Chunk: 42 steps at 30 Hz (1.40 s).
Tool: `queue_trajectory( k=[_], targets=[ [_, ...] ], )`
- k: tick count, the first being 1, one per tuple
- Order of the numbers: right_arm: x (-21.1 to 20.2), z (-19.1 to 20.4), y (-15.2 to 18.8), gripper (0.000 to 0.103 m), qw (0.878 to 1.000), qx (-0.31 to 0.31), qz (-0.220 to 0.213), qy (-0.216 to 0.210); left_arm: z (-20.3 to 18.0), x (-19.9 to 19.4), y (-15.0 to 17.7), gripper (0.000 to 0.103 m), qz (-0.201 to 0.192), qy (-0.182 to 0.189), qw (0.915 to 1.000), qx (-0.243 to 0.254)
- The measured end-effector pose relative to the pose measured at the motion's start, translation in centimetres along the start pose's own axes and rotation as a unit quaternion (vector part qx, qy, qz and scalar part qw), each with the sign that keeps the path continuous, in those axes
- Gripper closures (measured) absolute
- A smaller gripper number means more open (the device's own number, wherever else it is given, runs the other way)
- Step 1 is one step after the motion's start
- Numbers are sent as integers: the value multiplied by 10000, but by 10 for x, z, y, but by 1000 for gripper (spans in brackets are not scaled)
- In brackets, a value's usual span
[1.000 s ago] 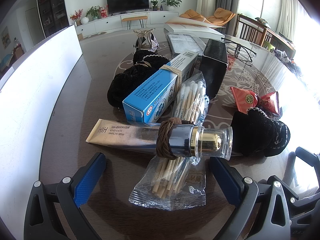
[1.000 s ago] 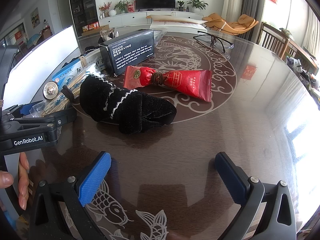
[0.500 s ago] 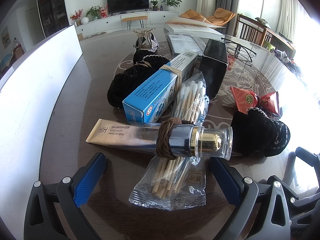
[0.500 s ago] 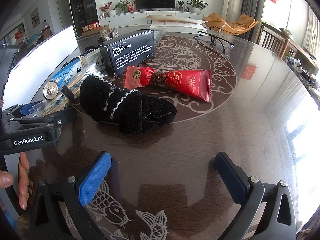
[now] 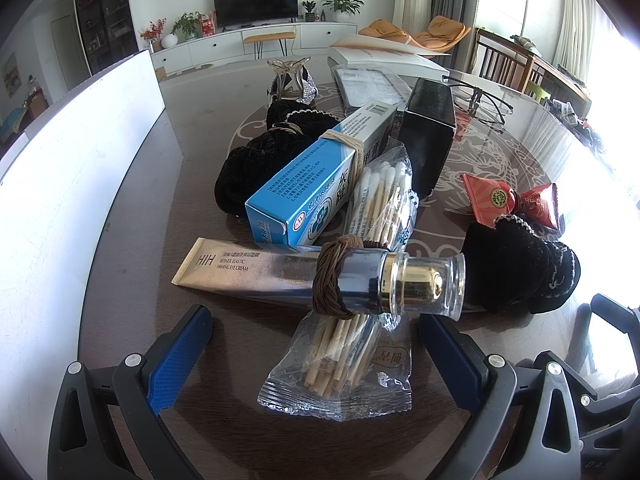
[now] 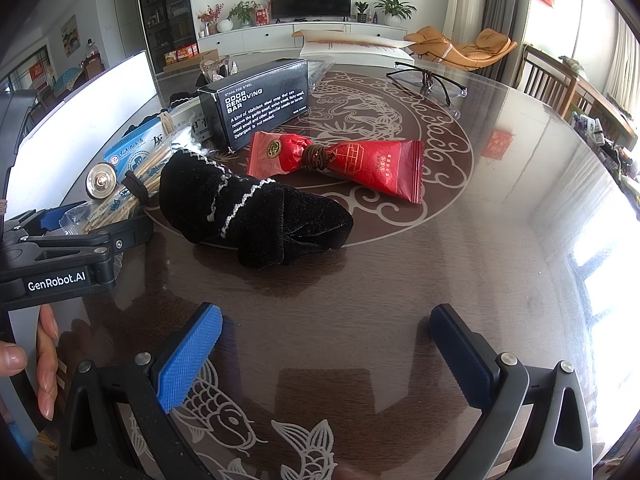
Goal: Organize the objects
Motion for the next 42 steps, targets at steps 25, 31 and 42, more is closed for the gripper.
queue_trajectory(
  k=[25, 31, 42],
  targets=[
    [-1, 0, 0, 0, 10000, 2, 0, -5, 32, -36, -7, 0, 343, -352, 9970, -606],
    [-1, -1, 0, 0, 10000, 2, -1, 0, 52, -52, 42, 2, 656, -351, 9947, -715],
    [-1, -1, 0, 0, 10000, 0, -1, -1, 51, -19, -20, 2, 362, -579, 9921, -1051]
  ],
)
Point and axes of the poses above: each gripper's, at about its wrist camera, not at the fingertips, and x roughly the way its jaws point, z to its left, y to its underside, the point moved 8 cm from there along x, roughly the way its jaws point, and after that the axes turned 14 degrees about x, right-handed, at the moved point
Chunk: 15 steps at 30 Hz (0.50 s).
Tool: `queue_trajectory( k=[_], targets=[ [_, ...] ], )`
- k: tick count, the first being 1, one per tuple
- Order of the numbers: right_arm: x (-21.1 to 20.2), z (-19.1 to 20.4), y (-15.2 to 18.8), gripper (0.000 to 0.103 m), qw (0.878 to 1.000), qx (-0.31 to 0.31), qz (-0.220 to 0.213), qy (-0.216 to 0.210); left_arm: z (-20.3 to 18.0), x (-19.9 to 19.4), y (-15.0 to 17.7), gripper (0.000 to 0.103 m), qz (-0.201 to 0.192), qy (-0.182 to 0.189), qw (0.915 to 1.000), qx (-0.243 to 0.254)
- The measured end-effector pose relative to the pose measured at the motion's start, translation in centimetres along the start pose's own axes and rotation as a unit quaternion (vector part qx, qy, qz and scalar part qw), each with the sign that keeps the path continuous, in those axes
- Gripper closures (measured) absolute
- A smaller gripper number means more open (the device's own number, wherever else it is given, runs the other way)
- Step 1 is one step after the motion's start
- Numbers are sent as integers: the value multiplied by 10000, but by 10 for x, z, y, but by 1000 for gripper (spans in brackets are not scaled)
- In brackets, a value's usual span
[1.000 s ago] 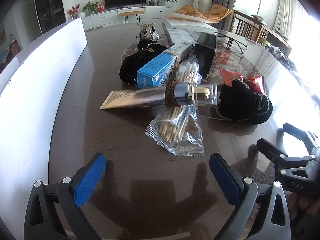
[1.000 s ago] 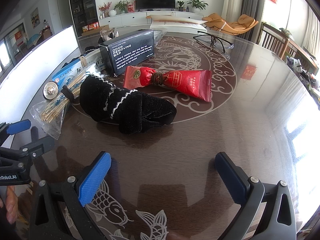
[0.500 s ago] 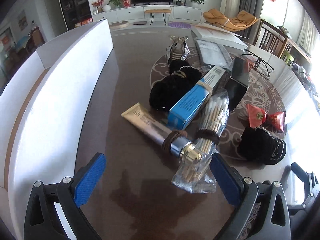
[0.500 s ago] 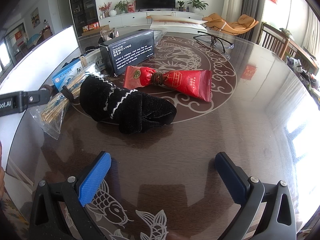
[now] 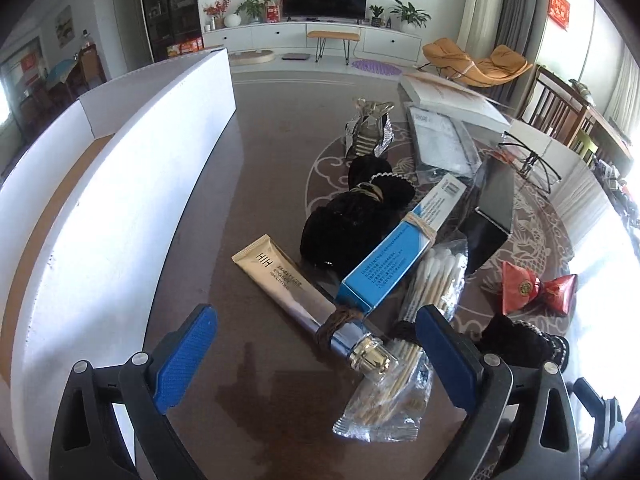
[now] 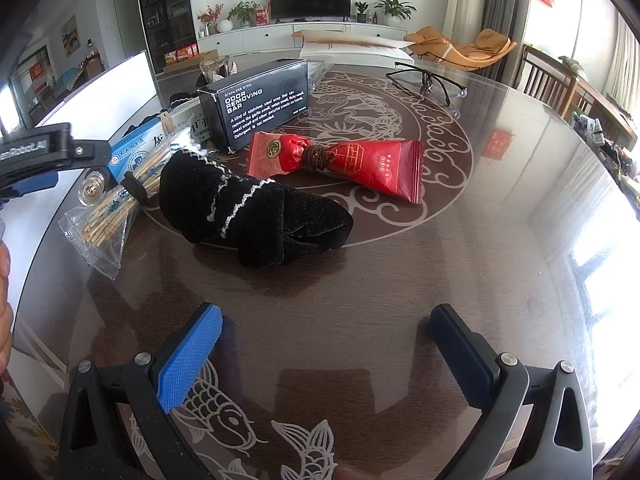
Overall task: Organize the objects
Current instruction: 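Grasp the gold tube with the left tool while the right tool grasps the black sock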
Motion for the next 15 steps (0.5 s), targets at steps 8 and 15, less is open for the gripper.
queue_trajectory(
  k=[8, 15],
  targets=[
    [0, 0, 0, 0, 10000, 2, -1, 2, 2, 6, 45, 3, 229, 545, 9978, -290],
    [0, 0, 0, 0, 10000, 2, -1, 1, -10, -13, 45, 4, 133, 428, 9990, 24]
  ],
)
Point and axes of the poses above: each gripper's, at about its wrist camera, not at the fingertips, and x roughly the way its jaws point, z to its left, y to its underside, the point moved 8 cm from there along x, roughly the way its jaws point, and after that the axes turned 14 degrees about x, right-handed, at the moved point
